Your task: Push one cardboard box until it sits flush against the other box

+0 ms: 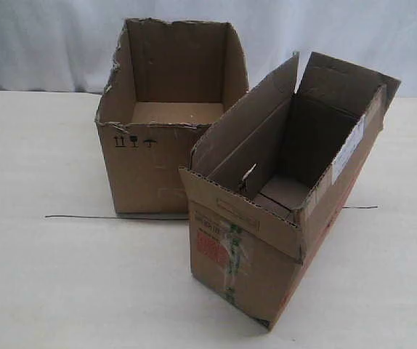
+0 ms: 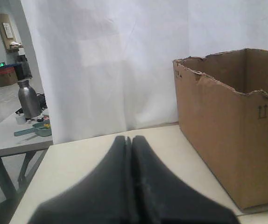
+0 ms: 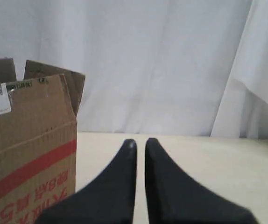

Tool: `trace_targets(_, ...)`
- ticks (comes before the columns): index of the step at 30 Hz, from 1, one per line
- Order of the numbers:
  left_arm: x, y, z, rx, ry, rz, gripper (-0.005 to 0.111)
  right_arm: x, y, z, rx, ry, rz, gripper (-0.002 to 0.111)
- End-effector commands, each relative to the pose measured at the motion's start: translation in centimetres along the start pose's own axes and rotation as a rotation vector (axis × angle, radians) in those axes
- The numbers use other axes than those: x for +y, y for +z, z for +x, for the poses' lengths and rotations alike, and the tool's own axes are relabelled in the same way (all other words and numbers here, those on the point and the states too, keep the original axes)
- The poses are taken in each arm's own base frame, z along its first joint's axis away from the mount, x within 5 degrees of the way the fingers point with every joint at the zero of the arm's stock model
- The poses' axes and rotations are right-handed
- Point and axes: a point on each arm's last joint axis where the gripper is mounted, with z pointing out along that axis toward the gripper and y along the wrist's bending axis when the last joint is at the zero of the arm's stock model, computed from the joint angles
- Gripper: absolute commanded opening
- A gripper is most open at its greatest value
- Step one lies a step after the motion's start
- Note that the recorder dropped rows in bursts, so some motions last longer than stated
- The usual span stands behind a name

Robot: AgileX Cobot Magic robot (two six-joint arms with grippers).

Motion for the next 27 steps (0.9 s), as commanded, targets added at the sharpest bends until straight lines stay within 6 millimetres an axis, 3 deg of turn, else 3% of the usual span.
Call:
trace_targets(1,0.0,0.0,0.1,-0.002,-0.004,-0.003,0.0,-0.2,-0.2,-1.6,-0.185,-0.026,0.03,0.005)
trace_targets(8,0.0,0.0,0.1,-0.002,-0.004,-0.003,0.0,-0.3,-0.3,-2.3,-0.259,-0.015,0.041,0.005)
trace_targets(12,0.0,0.0,0.1,-0.002,-0.004,-0.003,0.0,-0.5,-0.3,-2.3,-0.265,0.169,0.036,0.005)
trace_targets(17,0.0,0.0,0.1,-0.002,-0.004,-0.003,0.0,-0.6,-0.4,-2.5,-0.287,0.197,0.04,0.005)
trace_targets(19,0.0,0.0,0.1,-0.002,-0.004,-0.003,0.0,-0.7,-0.4,-2.5,-0.295,0.317,0.031,0.005)
trace_targets(22,0.0,0.0,0.1,-0.002,-0.004,-0.003,0.0,-1.0,-0.4,-2.4,-0.299,0.641,0.022,0.005)
trace_targets(27,0.0,0.0,0.1,-0.002,-0.004,-0.003,0.0,-1.6,-0.7,-3.0,-0.398,0.752,0.04,0.005)
